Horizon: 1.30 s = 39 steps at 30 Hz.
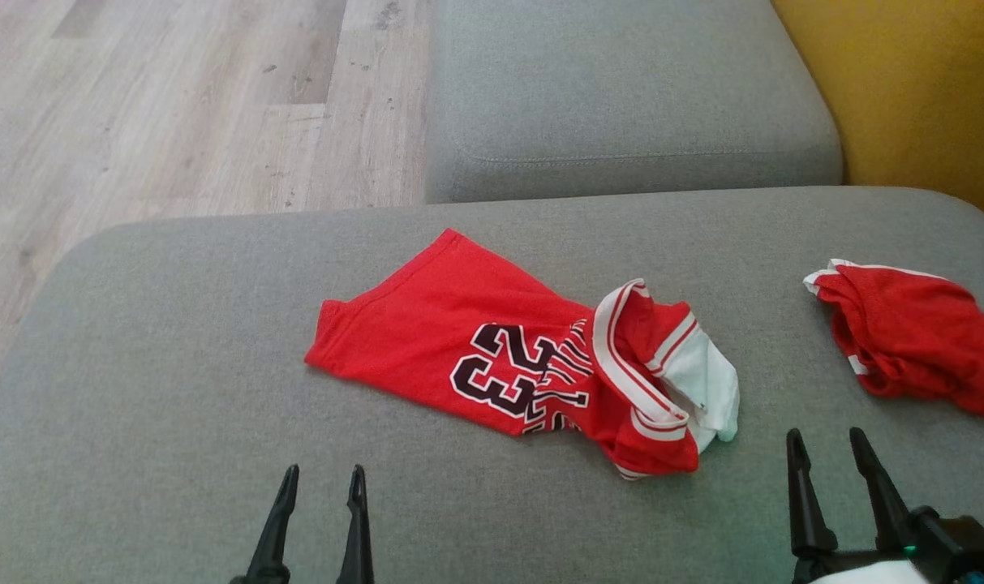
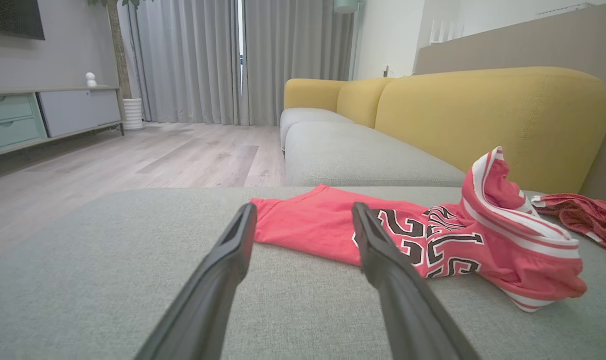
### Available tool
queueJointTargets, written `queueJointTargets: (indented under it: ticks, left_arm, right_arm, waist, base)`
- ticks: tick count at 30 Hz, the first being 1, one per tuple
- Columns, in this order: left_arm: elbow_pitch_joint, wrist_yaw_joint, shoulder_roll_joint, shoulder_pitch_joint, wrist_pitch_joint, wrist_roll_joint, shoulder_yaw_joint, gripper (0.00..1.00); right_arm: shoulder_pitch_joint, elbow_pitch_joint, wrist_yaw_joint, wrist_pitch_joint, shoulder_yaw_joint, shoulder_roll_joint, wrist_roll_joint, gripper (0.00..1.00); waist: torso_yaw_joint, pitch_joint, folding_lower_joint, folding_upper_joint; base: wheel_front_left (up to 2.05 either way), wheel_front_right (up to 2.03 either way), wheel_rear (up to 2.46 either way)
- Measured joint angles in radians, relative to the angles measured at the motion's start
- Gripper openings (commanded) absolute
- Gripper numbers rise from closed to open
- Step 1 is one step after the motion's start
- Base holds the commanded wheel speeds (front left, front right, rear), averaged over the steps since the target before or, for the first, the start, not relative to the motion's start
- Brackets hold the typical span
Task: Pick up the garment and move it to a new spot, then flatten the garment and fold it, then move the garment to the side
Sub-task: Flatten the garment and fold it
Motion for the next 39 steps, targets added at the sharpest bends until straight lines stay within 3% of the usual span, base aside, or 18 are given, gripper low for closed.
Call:
queueJointTargets:
  ticks: [8,19,25,31,39]
  left_arm:
    - [0.036,-0.002,0.000,-0.011,0.000,-0.031,-0.053,1.00]
    - [0.122,-0.021,-0.001,-0.214,0.000,-0.070,-0.270,1.00]
    - [0.219,-0.033,-0.002,-0.357,0.000,-0.058,-0.397,1.00]
    - [0.332,-0.082,-0.002,-0.504,0.000,-0.048,-0.510,1.00]
    - [0.501,-0.064,-0.003,-0.659,0.000,-0.058,-0.572,1.00]
  right_arm:
    - [-0.002,0.001,0.000,0.000,0.017,0.000,0.000,1.00]
    - [-0.008,0.001,0.000,0.000,0.033,0.000,-0.013,1.00]
    - [-0.047,-0.003,0.000,0.000,0.044,0.000,-0.006,1.00]
    - [-0.103,-0.011,0.000,0.000,0.069,0.000,0.004,1.00]
    - [-0.143,-0.008,0.000,0.000,0.096,0.000,0.012,1.00]
  waist:
    - [-0.040,0.025,0.0000,0.0000]
    - [-0.168,0.085,0.0001,0.0000]
    - [-0.234,0.147,0.0001,0.0000]
    - [-0.283,0.222,0.0003,0.0000]
    - [-0.340,0.286,0.0002,0.0000]
  base:
    - [0.00,0.00,0.00]
    - [0.00,0.00,0.00]
    - [0.00,0.00,0.00]
    - [0.00,0.00,0.00]
    - [0.00,0.00,0.00]
